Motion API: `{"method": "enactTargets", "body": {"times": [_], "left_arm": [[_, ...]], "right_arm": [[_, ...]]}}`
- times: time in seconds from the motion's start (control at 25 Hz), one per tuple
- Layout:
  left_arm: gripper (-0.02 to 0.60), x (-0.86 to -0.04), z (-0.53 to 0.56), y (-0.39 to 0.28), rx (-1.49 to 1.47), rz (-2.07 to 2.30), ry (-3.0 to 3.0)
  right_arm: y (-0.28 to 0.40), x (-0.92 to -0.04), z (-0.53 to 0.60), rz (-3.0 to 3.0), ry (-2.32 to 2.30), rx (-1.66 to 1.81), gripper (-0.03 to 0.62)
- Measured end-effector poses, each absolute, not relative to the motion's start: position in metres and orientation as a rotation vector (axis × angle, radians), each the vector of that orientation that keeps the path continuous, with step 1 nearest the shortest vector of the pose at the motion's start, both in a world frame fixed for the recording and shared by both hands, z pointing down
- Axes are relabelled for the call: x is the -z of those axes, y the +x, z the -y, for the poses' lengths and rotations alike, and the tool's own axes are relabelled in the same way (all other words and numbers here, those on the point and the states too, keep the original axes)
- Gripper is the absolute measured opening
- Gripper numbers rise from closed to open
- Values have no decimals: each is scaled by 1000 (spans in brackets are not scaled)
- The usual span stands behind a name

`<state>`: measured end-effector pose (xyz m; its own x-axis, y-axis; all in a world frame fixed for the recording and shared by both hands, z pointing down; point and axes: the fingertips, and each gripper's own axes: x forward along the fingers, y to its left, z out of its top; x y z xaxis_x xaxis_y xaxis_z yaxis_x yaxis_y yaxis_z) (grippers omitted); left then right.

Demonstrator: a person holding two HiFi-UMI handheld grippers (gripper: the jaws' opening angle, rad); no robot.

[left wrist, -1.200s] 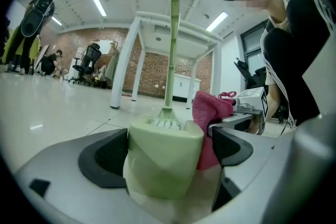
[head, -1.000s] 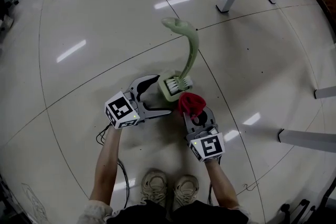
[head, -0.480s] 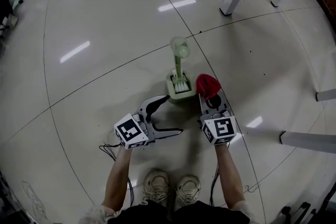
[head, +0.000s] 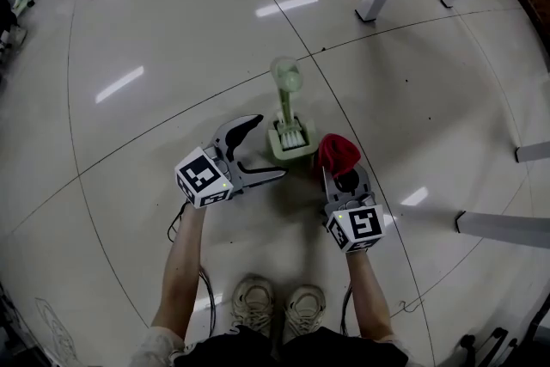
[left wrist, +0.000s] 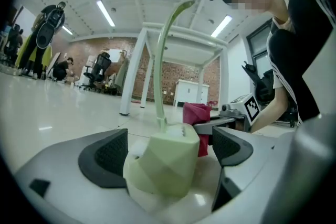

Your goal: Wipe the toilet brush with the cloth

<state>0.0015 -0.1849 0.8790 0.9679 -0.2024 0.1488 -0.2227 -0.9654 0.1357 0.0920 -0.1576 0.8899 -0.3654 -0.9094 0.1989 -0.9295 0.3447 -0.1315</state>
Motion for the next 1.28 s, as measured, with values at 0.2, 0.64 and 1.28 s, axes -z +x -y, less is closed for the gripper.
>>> {"method": "enactTargets", "body": {"times": [0.2,0.64,1.28], "left_arm": [[482,-889,180,20,-279,178,2960],[482,-887,130,16,-248,166,2914],[482,-881,104,30,-47,291,2836]], "right_arm": [[83,-894,152,2530,1673,-383,31],[92,-897,200,2509,1617,-260,31],[77,-904,170,2579,1441,-332,31]]}}
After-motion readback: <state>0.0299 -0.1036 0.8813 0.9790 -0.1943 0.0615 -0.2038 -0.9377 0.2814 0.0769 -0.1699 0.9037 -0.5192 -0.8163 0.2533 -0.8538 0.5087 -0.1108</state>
